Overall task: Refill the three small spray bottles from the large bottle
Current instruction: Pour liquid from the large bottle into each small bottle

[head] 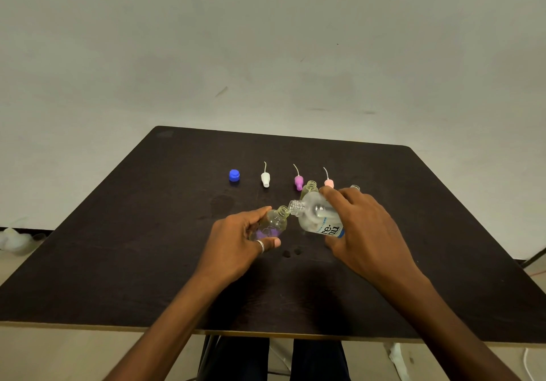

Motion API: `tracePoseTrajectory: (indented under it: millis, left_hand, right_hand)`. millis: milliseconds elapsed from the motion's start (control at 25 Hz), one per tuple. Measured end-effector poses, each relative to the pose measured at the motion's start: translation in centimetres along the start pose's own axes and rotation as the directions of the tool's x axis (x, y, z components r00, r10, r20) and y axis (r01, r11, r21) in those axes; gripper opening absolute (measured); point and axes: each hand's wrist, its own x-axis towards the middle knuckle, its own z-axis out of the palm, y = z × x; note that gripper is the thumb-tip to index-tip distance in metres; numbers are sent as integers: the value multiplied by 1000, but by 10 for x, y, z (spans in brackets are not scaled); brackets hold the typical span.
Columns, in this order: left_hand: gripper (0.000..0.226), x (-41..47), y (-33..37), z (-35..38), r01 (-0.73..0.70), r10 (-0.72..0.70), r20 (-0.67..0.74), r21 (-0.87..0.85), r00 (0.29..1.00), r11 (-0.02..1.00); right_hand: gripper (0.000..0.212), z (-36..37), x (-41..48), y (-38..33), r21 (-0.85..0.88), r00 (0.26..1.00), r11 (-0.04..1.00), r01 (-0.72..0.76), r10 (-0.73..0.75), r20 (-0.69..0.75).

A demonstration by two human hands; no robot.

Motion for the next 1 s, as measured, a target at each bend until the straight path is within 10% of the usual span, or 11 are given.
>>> tracePoseTrajectory:
  millis: [1000]
  left_hand:
    - [68, 1, -7, 1, 9, -9, -17, -15, 1000, 1000]
  right_hand:
    - [81, -2, 0, 0, -26, 1000, 1000, 8, -8, 6]
